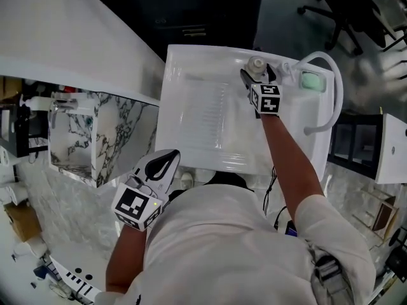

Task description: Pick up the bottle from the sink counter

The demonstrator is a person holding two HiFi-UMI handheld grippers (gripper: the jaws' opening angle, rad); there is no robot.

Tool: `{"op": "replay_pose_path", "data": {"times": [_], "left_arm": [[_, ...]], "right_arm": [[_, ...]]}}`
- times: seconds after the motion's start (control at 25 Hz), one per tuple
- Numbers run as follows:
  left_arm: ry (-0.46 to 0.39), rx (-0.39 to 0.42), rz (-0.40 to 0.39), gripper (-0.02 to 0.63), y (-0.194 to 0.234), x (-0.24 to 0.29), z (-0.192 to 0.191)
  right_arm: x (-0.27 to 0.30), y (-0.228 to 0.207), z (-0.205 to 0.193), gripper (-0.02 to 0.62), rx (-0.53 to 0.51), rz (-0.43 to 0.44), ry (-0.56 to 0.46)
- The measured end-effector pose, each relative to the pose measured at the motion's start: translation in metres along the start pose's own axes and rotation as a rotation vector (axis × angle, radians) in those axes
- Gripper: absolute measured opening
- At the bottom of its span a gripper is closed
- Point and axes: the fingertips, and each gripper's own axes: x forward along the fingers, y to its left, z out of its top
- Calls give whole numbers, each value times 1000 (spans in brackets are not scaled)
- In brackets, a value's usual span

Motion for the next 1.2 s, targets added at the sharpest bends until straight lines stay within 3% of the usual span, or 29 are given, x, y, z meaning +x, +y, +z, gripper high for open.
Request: {"op": "replay_pose_path", "data": {"times": [0.6, 0.76, 1.2], "left_arm": [[30, -28, 28, 6, 20, 7, 0], [35, -33, 31, 6, 24, 4, -3], [13, -41, 28, 6, 31, -9, -10]], "right_arm": [[41, -11, -9, 399, 8, -59, 19], [42, -14, -10, 353, -12, -99, 37], [40, -12, -11, 348, -34, -90, 63]]}}
